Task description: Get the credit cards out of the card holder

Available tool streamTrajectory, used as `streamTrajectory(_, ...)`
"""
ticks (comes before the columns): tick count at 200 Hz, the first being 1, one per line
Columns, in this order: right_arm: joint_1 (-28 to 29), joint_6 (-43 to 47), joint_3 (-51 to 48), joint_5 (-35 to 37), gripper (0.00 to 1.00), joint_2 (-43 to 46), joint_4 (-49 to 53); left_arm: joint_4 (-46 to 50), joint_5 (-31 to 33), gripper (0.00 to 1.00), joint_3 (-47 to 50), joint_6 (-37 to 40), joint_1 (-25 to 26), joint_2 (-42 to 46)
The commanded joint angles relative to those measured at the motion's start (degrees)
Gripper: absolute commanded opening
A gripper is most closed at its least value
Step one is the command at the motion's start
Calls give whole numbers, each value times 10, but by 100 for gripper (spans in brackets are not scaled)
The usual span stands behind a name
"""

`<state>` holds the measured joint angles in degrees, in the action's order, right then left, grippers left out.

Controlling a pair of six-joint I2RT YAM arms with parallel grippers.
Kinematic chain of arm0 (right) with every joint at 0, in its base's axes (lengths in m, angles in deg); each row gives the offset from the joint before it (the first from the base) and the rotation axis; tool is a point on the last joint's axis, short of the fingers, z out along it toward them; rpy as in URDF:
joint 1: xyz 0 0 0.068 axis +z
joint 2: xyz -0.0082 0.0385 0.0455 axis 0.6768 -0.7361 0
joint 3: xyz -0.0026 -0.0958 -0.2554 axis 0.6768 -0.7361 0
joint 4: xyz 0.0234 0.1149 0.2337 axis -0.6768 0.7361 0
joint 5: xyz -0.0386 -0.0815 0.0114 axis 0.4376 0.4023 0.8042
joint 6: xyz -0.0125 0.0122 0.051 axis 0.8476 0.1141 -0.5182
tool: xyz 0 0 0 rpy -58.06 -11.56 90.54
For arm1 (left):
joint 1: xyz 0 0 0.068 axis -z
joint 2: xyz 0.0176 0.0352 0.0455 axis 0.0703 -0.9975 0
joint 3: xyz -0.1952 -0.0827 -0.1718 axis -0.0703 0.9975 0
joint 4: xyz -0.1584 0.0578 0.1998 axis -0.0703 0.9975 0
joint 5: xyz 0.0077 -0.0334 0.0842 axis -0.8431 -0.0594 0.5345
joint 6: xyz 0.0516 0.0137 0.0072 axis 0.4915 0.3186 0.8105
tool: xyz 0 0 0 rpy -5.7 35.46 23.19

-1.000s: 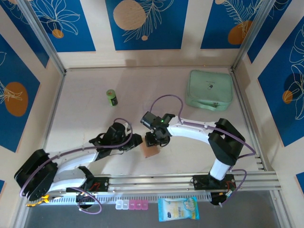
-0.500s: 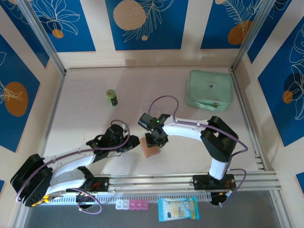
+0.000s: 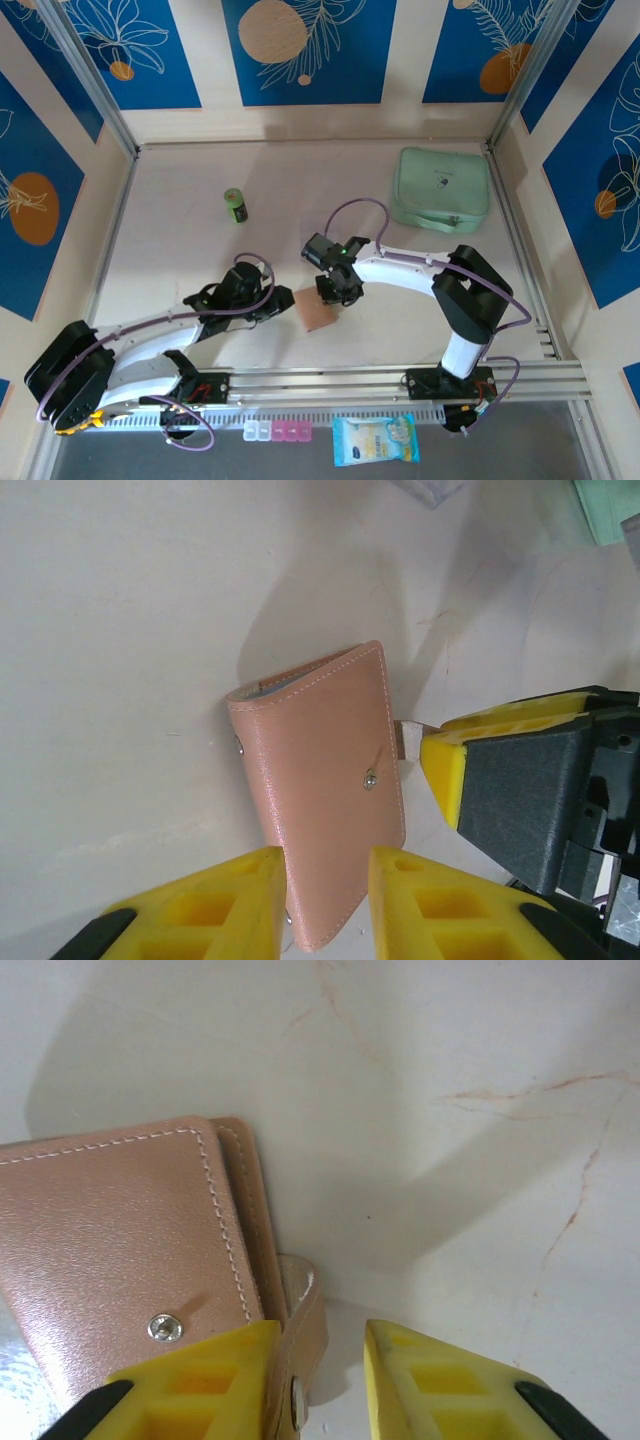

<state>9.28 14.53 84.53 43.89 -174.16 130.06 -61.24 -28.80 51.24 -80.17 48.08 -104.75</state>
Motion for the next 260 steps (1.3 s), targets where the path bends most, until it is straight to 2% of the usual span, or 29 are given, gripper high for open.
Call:
streamTrajectory(1,-4,-1,-11,-20,27,-4,-15,-7,1,28,4,7,-1,-3)
streamTrajectory(126,-5,-8,-32,-43,16,-27,-44,-27,-5,28,7,4,-1,-23)
streamTrajectory(206,-20,3,-38,-15,10,37,-8,-35,3,31,7,10,-2,-18)
streamTrajectory(260,-22,-3,-29,-11,10,79,19,-13,-12,32,8,25,-36,-1)
